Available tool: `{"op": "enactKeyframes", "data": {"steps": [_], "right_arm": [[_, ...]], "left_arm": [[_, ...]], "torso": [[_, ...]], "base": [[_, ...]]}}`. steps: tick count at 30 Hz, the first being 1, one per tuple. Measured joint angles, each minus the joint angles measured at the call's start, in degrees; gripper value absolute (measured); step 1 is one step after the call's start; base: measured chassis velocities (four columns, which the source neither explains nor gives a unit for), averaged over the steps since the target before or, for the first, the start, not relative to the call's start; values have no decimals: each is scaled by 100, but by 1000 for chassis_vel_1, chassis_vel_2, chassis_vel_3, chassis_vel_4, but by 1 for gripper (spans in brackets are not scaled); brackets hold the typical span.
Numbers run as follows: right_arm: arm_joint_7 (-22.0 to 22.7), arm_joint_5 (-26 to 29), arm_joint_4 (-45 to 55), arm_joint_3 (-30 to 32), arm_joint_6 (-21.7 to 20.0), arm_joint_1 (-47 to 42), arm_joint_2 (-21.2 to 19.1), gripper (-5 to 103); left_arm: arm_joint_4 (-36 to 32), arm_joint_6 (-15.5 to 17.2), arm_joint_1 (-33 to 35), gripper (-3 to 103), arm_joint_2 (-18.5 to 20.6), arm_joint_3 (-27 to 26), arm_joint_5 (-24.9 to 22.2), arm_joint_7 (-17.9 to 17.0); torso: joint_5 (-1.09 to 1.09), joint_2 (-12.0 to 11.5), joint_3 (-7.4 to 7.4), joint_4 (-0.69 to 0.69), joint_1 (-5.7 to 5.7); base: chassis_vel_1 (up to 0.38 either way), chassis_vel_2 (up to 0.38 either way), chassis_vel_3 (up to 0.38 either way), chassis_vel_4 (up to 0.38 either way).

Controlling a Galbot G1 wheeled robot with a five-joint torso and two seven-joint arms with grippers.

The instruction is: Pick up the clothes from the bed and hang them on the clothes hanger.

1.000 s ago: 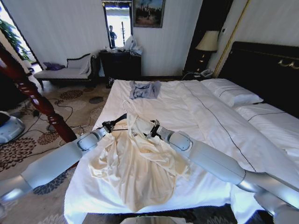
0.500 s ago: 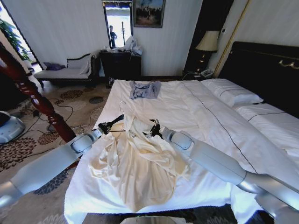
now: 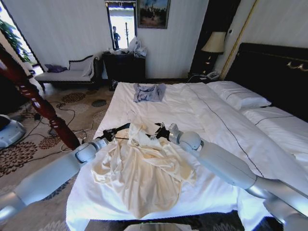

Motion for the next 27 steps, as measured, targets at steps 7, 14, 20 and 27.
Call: {"op": "enactKeyframes", "data": {"steps": [7,14,20,27], "right_arm": [[-41,241,8,-64,-110,-7,47,86],[-43,435,-71,-102,-179,48,94,73],[-65,680,-126,-106,-245,88,100,54],[-55,827,-85,-115,-299,132,108,36]], "left_arm": [[-132,-81,57,19,90,23,149,-8],[-231,-190,131,19,126,-39,283,-20],[-431,-251,278,19,210,-164,323,-49],[-560,-252,410,19,268,-262,333,-73]], "torso": [[0,-1,0,2,0],[0,0,0,-1,0],[0,0,0,0,0],[0,-2,0,0,0]], "base": [[0,0,0,0],[0,0,0,0],[0,0,0,0],[0,0,0,0]]}}
